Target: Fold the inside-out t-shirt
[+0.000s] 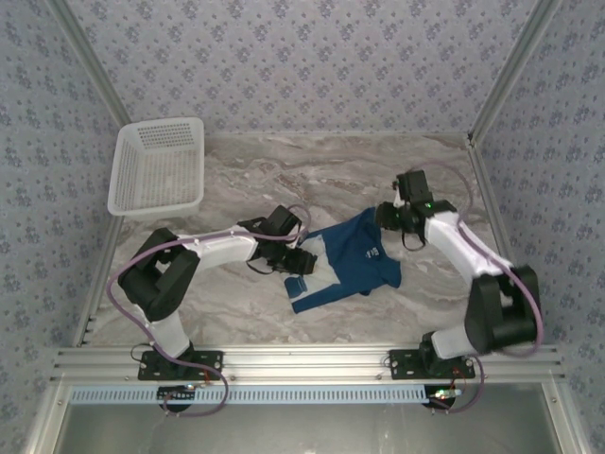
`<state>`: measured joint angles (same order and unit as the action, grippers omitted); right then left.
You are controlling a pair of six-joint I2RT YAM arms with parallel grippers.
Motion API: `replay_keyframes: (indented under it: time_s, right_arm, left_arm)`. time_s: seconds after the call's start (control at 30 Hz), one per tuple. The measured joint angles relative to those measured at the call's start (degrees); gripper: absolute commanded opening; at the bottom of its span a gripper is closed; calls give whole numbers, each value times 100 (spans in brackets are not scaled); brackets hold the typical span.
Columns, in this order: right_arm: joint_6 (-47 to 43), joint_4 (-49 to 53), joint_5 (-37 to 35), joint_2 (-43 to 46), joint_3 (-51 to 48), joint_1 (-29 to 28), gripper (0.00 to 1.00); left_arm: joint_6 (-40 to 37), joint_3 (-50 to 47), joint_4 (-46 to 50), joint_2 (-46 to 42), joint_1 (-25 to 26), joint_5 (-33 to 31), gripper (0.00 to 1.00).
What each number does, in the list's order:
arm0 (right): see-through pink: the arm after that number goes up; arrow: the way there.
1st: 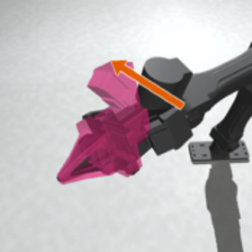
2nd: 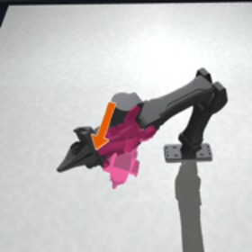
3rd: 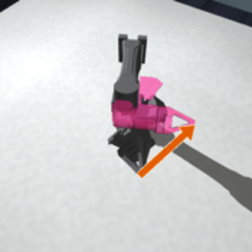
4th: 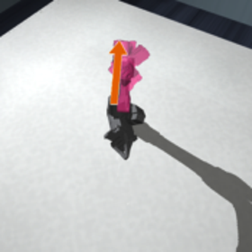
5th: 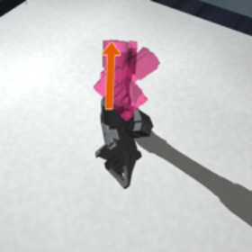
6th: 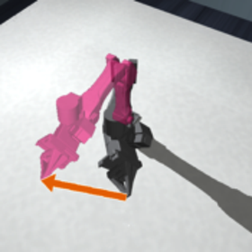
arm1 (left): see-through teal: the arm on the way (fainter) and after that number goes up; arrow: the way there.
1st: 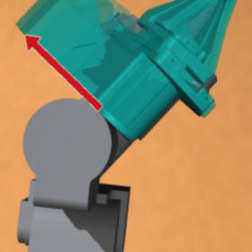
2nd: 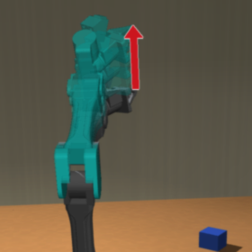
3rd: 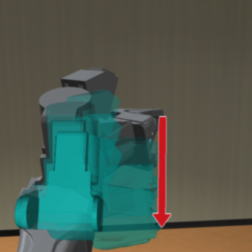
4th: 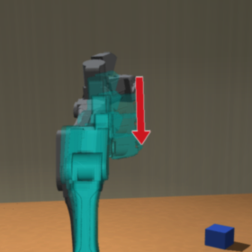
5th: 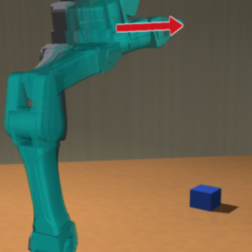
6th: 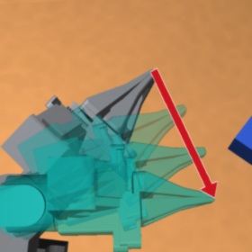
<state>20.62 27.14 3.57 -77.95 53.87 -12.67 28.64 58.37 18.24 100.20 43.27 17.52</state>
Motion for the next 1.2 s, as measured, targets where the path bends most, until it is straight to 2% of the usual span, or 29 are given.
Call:
replay_keyframes:
  time_s: [0.1,0.2,0.33,0.5,0.63,0.73,0.83,0.97,1.07,1.2]
  right_arm:
    - [396,275,350,931,-691,-118,43]
    - [820,492,675,1228,-1154,-315,42]
    - [1141,501,922,1034,-1532,-424,41]
    - [1113,229,938,149,-1495,-188,40]
    - [846,103,918,-782,-907,-79,39]
    - [570,-44,896,-1554,-109,-74,38]
    - [321,-125,935,-2319,789,-114,37]
    - [-59,-87,984,-3226,2194,-382,38]
    - [-332,-57,977,-3300,2739,-660,40]
    - [-468,-55,970,-2721,2551,-752,44]
  left_arm:
    - [-52,125,0,-35,-4,-66,58]
    - [-127,352,15,-17,-22,-61,58]
    - [-267,883,63,348,-153,-13,57]
    - [-380,925,136,785,-505,44,56]
    - [-479,573,-31,619,-555,155,55]
    - [-483,-22,-199,186,-476,216,55]
    - [-433,-667,-190,-389,-175,221,55]
    - [-291,-1147,-111,-896,535,247,56]
    - [-249,-1198,74,-1209,750,184,58]
    - [-229,-1180,-44,-1840,321,-101,60]
